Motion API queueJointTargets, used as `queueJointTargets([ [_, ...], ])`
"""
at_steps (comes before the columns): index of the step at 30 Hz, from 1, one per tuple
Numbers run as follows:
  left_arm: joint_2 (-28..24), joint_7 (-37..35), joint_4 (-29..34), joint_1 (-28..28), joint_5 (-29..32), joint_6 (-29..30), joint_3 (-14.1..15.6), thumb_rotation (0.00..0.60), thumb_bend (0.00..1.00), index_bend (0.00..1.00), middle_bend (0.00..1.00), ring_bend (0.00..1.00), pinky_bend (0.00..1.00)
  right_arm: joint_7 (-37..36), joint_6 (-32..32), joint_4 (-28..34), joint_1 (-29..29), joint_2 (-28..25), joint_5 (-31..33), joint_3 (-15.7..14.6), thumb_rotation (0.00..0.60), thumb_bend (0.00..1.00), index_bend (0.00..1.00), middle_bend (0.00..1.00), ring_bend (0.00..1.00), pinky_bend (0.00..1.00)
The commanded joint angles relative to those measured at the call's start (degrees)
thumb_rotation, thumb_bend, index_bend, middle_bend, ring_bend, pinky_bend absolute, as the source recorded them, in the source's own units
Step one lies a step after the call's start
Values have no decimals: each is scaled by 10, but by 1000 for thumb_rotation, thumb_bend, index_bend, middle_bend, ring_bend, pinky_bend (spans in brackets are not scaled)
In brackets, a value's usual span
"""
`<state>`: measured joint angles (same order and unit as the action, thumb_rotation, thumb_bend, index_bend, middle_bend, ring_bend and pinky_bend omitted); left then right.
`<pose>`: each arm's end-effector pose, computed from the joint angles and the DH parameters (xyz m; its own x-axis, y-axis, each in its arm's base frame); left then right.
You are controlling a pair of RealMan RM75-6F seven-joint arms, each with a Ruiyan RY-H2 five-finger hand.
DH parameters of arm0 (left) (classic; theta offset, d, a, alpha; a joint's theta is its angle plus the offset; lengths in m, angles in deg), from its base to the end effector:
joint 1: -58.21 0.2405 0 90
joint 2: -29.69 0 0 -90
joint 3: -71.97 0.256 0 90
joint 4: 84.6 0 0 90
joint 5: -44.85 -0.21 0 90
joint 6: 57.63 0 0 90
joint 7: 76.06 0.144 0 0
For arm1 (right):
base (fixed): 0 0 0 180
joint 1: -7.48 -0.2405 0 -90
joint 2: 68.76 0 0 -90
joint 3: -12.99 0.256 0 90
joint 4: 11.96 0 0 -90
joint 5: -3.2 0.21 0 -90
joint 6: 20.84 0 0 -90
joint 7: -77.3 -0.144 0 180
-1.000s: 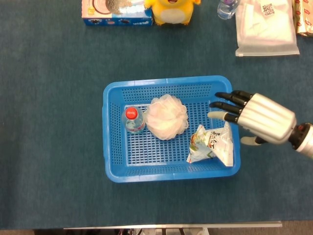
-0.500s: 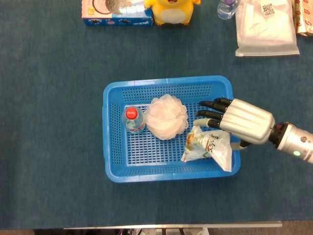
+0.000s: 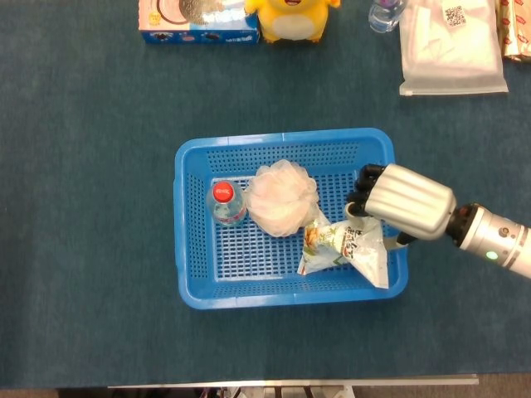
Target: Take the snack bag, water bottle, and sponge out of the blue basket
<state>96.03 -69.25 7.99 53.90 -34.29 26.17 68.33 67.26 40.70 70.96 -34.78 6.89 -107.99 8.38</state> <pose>-0.3244 0.1796 0.1511 0.4507 0.0307 0.8921 0.8853 0.1126 -0.4512 -0.1651 -0.2783 0.0196 0.6130 -0.2103 0.7616 -0.5140 -0.8382 0.1822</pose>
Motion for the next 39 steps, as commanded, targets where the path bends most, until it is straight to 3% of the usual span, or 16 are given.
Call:
queueJointTargets([
  [1, 0, 0, 0, 0, 0, 0, 0, 600, 320, 499, 486, 327, 459, 1, 7, -4, 2, 4, 5, -1, 600, 0, 707, 697, 591, 445],
  [7, 1, 1, -1, -1, -1, -2, 0, 600, 320, 499, 486, 327, 459, -1, 25, -8, 7, 10, 19, 1, 600, 4, 828, 788, 683, 519],
  [11, 2, 2, 0, -2, -1, -3, -1, 600, 320, 499, 486, 327, 459, -4, 34, -10, 10, 12, 28, 3, 600, 60, 895, 840, 733, 563],
  [21, 3, 4, -1, -3, 2, -6, -1, 600, 321, 500, 486, 328, 459, -32, 61, 2, 11, 11, 46, 15, 600, 141, 942, 878, 767, 590],
  [28, 3, 4, -1, -4, 3, -7, -2, 600, 321, 500, 486, 327, 459, -26, 105, 55, 10, -21, 42, 40, 600, 143, 943, 878, 768, 590],
  [39, 4, 13, 7, -11, -2, -9, -5, 600, 321, 500, 486, 327, 459, 43, 165, 175, 26, -112, 16, 72, 600, 143, 943, 878, 768, 590],
])
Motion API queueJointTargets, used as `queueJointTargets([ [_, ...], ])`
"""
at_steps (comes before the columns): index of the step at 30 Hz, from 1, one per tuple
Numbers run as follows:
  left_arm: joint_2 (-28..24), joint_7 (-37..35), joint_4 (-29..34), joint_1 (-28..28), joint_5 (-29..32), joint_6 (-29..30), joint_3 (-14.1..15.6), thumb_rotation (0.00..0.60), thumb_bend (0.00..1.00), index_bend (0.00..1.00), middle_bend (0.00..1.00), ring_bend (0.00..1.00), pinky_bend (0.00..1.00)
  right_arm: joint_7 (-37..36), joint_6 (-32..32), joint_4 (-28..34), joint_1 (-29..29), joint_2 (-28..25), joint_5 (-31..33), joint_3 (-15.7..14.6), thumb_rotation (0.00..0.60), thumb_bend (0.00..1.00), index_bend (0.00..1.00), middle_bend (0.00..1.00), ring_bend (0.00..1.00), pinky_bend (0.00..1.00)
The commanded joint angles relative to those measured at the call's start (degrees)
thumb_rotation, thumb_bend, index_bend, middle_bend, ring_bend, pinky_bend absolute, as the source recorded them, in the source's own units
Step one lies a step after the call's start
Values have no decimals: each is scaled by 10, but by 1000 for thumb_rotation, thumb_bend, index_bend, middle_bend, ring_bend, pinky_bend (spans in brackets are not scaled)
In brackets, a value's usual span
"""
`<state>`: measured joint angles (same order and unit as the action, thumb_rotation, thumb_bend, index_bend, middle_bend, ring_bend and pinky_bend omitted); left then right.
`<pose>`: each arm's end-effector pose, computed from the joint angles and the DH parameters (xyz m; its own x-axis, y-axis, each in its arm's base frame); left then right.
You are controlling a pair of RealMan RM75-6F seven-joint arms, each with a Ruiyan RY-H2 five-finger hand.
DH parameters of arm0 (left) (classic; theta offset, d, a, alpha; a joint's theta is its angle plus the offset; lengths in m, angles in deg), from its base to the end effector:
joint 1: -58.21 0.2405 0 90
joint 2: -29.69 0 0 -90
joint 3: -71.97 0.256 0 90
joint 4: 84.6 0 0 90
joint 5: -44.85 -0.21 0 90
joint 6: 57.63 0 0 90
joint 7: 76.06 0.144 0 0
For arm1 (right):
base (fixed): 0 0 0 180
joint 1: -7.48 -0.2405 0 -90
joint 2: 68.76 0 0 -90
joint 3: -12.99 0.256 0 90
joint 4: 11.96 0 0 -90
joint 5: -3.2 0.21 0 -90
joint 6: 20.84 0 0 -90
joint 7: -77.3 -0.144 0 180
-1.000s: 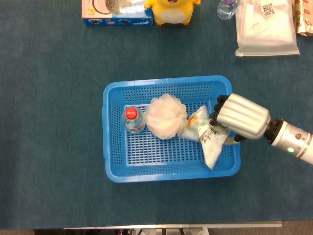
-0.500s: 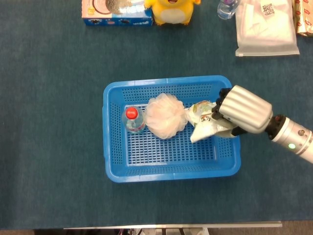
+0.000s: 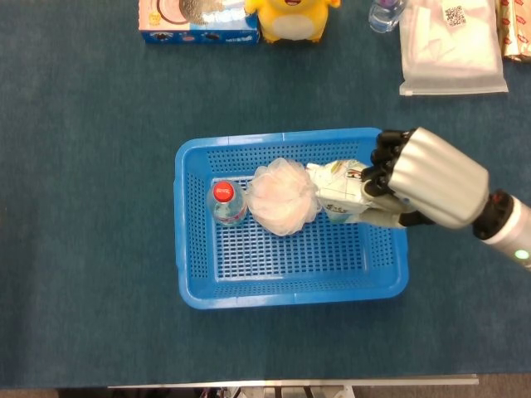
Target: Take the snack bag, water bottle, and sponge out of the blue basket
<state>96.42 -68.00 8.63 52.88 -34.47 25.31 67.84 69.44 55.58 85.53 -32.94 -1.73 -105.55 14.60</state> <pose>-0.3179 0.1869 0.1466 0.4530 0.0321 0.8909 0.8864 0.0902 -0.4540 -0.1046 -0.2719 0.0969 0.3116 -0.0466 0.9491 -0.5291 -0.8382 0.1326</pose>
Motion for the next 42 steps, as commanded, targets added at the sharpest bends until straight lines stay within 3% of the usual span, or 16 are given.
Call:
queueJointTargets([
  [1, 1, 2, 1, -2, -1, -1, -1, 600, 321, 500, 486, 327, 459, 27, 20, 38, 9, -34, -11, 12, 600, 143, 943, 878, 768, 590],
  [7, 1, 6, 4, -4, 1, -4, -2, 600, 320, 501, 487, 328, 459, 66, 29, 104, 35, -104, -13, 9, 600, 144, 943, 878, 768, 590],
  [14, 4, 10, 7, -7, 2, -7, 0, 600, 320, 501, 488, 328, 460, 99, -9, 167, 79, -203, 18, -28, 600, 143, 943, 878, 768, 605],
  [25, 5, 11, 15, -16, 2, -17, -3, 600, 320, 501, 488, 329, 461, 168, -65, 141, 145, -232, 82, -72, 600, 140, 943, 873, 766, 614],
  [31, 4, -8, 23, -24, -1, -25, -7, 600, 320, 501, 473, 329, 466, 205, -145, 173, 148, -284, 143, -87, 600, 36, 930, 792, 708, 614],
  [34, 4, -22, 27, -27, -6, -26, -8, 600, 320, 501, 443, 327, 470, 218, -196, 192, 137, -307, 177, -89, 600, 0, 744, 686, 607, 614],
  [35, 3, -30, 31, -29, -8, -28, -9, 600, 320, 501, 422, 326, 471, 223, -218, 199, 131, -316, 192, -89, 600, 0, 617, 627, 553, 614],
  [38, -2, -48, 41, -36, -11, -38, -10, 600, 320, 498, 376, 321, 472, 230, -255, 210, 119, -329, 219, -84, 600, 0, 361, 459, 435, 607],
  [42, -14, -78, 58, -49, -19, -58, -12, 600, 320, 484, 340, 313, 472, 229, -272, 216, 115, -334, 228, -77, 600, 0, 172, 299, 360, 586],
])
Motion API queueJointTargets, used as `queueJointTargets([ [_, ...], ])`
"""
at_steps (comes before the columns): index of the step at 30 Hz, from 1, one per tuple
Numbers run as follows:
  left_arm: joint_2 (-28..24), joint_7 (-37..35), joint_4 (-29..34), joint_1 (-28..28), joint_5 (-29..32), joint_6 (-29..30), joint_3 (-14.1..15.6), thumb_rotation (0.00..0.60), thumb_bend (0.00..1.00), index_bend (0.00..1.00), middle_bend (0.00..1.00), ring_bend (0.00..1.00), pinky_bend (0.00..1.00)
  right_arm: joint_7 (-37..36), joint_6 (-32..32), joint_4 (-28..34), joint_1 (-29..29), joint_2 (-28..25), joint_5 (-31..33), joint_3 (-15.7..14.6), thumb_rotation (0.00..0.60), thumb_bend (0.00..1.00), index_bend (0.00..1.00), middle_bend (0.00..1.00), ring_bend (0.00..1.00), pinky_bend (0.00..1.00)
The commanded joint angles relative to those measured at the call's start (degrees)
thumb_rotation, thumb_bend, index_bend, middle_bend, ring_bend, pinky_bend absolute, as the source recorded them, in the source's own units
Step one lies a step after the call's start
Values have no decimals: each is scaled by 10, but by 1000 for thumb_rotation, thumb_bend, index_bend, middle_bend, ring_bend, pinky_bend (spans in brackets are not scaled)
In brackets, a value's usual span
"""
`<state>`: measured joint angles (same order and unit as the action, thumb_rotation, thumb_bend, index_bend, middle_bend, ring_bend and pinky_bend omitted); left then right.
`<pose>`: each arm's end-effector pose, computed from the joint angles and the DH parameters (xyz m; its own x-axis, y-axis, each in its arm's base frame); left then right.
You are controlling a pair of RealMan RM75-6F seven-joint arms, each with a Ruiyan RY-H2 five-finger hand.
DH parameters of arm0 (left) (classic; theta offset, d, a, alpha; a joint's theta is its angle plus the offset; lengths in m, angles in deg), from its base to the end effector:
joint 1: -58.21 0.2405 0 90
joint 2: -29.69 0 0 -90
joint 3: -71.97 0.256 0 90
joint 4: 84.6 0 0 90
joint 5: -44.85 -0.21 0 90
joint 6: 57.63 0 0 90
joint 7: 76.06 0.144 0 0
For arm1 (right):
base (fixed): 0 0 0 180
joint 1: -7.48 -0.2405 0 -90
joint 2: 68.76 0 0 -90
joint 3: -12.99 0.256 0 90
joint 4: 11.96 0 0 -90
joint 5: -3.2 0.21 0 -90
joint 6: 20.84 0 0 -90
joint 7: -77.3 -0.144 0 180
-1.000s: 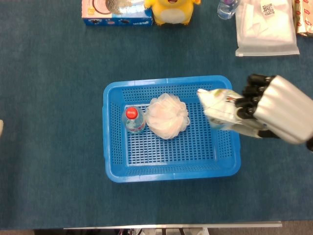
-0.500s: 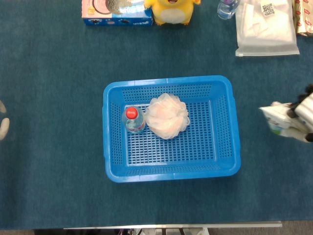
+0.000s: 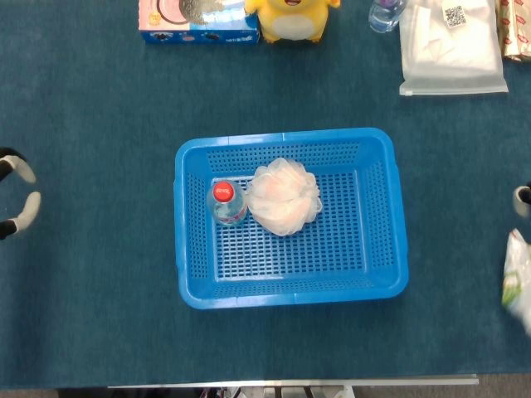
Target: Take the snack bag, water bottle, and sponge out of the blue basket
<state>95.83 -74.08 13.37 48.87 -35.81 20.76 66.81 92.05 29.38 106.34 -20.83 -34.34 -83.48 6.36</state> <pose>-0.2859 0.2094 0.1328 0.2904 0.0698 0.9543 0.9568 -0.0100 -0.2905 -0.2250 -0.2106 0.1799 0.7535 -0.4071 0.5163 -0.6570 -0.4362 0.6149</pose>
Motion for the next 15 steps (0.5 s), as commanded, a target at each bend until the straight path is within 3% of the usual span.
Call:
queueJointTargets([
  [1, -11, -26, 16, -13, -8, -18, -2, 600, 320, 473, 332, 312, 472, 1, -7, 7, -5, -6, 7, 9, 600, 0, 136, 266, 354, 584],
  [8, -32, -104, 47, -56, -31, -71, -12, 600, 320, 415, 316, 307, 470, 1, 117, -44, 32, 58, -24, 50, 600, 0, 92, 222, 350, 584],
  [15, -47, -155, 65, -103, -39, -138, -13, 600, 319, 364, 309, 252, 415, -2, 137, -91, 33, 94, -23, 73, 600, 0, 93, 249, 341, 584],
])
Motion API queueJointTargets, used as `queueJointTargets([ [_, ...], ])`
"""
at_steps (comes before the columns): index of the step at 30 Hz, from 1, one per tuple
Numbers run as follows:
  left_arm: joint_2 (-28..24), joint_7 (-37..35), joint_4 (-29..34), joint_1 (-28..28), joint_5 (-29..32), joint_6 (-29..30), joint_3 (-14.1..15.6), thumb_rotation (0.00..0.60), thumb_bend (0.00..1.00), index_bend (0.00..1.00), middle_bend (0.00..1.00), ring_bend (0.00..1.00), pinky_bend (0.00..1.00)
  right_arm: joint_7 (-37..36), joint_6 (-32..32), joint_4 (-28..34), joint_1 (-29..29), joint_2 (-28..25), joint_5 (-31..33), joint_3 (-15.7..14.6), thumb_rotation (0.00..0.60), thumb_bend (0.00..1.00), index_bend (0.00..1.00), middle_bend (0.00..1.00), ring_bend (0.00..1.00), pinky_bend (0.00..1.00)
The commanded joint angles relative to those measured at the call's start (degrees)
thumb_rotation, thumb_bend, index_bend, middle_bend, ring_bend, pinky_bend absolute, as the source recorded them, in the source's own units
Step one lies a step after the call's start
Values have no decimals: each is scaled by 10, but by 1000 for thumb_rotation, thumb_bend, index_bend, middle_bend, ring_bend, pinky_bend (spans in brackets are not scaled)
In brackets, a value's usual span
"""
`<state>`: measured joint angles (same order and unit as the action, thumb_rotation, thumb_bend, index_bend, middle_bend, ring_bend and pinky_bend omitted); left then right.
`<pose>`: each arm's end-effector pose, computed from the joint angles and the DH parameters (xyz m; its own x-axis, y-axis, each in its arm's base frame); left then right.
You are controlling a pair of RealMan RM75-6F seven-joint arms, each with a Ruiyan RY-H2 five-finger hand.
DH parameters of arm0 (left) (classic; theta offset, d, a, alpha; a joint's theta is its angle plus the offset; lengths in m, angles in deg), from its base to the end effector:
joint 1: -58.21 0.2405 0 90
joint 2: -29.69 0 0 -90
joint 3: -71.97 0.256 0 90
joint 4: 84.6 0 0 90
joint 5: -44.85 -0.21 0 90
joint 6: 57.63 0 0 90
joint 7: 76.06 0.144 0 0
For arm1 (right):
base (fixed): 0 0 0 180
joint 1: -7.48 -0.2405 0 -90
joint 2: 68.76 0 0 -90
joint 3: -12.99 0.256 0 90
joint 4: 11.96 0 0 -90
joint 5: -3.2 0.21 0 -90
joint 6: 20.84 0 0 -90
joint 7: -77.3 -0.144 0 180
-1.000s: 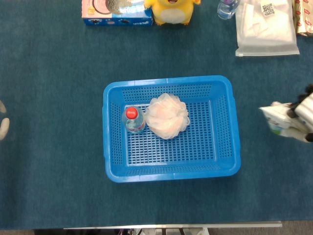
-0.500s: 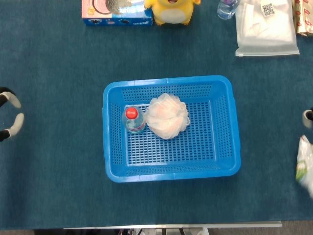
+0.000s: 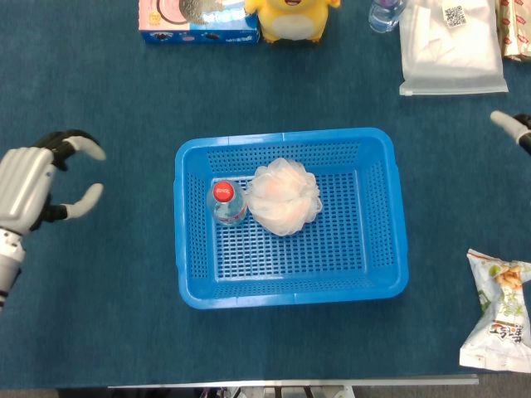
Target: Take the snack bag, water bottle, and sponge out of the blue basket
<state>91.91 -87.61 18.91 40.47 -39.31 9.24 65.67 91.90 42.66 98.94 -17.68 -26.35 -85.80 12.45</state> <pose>-0.2350 0.2429 0.1190 0.0893 0.2552 0.9628 0.9835 -0.1756 -0.0447 -0.2166 -0.2414 0.1847 0.7360 -0.1454 0.6611 -0.6528 -0.4108 0.6364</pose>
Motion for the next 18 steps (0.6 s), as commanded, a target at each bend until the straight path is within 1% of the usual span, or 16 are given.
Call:
queueJointTargets([
  [1, -11, -29, 13, -26, -5, -33, -2, 600, 310, 355, 307, 239, 395, 2, 7, -26, -1, 20, 2, 17, 600, 0, 95, 255, 341, 584],
  [6, -27, -70, 28, -56, -13, -74, -2, 600, 263, 312, 277, 172, 295, -5, 3, -56, -9, 40, 13, 32, 600, 0, 119, 271, 341, 584],
  [9, -39, -91, 38, -73, -20, -95, -1, 600, 245, 303, 257, 145, 258, -8, -5, -67, -13, 45, 19, 36, 600, 0, 119, 274, 341, 584],
  [12, -48, -88, 44, -89, -22, -115, 0, 600, 226, 296, 239, 123, 239, -8, -11, -75, -15, 48, 23, 38, 600, 0, 125, 275, 340, 584],
  [14, -50, -68, 46, -100, -21, -128, 2, 600, 216, 293, 228, 131, 263, -7, -13, -77, -15, 49, 24, 39, 600, 0, 131, 276, 340, 584],
  [18, -45, -9, 46, -117, -13, -145, 3, 600, 196, 285, 208, 222, 399, -6, -14, -77, -14, 48, 25, 39, 600, 0, 133, 276, 340, 584],
])
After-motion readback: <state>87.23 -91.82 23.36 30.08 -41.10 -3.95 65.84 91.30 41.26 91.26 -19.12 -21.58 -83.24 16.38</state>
